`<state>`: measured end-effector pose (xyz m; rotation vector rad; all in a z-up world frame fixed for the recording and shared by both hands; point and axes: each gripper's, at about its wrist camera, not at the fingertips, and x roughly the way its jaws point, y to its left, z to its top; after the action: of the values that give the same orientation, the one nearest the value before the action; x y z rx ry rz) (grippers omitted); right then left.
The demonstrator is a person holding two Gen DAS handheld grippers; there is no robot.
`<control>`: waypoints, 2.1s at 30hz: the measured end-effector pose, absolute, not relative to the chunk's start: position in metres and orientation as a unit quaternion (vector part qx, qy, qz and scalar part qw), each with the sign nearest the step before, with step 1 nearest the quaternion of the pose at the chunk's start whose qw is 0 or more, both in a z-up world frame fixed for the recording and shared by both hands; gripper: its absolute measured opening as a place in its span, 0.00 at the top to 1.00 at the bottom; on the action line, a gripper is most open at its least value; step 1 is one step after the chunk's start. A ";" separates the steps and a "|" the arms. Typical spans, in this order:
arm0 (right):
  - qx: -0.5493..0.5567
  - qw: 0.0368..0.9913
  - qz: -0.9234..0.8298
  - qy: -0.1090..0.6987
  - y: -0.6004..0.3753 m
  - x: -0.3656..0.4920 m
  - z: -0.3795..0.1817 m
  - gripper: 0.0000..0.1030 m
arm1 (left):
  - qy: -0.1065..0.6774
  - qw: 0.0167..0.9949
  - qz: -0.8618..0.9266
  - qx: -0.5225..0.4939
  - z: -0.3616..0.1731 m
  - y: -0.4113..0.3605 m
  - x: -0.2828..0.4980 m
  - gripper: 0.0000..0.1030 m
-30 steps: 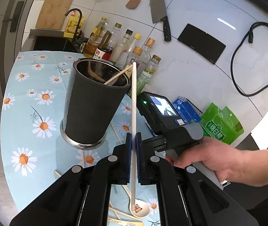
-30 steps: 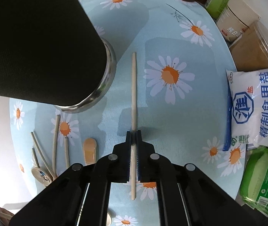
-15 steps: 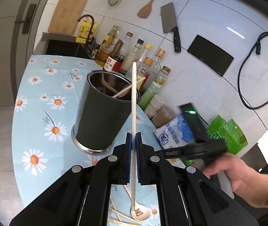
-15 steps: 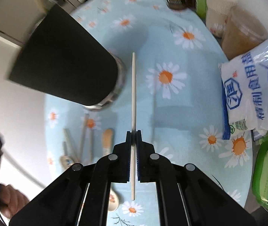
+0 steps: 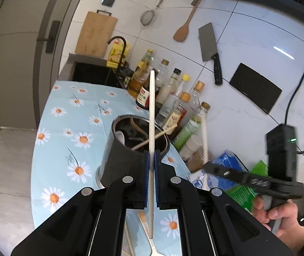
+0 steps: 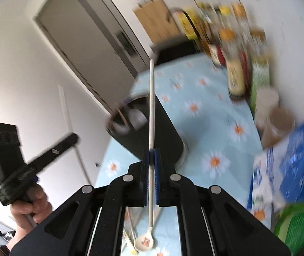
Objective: Organize utensils
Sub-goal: 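Carry both held chopsticks upright over the black holder with both tools, then open both tools to drop the chopsticks into the black holder, then move both tools back to the table utensils and close the right tool on a cream spoon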
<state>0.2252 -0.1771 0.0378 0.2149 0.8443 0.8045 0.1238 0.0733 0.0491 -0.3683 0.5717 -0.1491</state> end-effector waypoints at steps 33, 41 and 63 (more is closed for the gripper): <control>0.145 0.838 0.478 0.221 -0.115 0.316 0.071 0.94 | 0.173 0.964 0.031 -0.200 0.090 0.092 0.208 0.96; 0.131 0.834 0.471 0.257 -0.106 0.323 0.047 0.81 | 0.214 0.952 0.036 -0.215 0.061 0.092 0.216 0.95; 0.119 0.802 0.518 0.271 -0.123 0.270 0.062 0.70 | 0.243 0.941 0.052 -0.231 0.060 0.102 0.142 0.73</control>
<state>0.2702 -0.1233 0.0620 0.2552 0.5801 1.1109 0.1423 0.1018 0.0597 -0.4721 0.4964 0.1051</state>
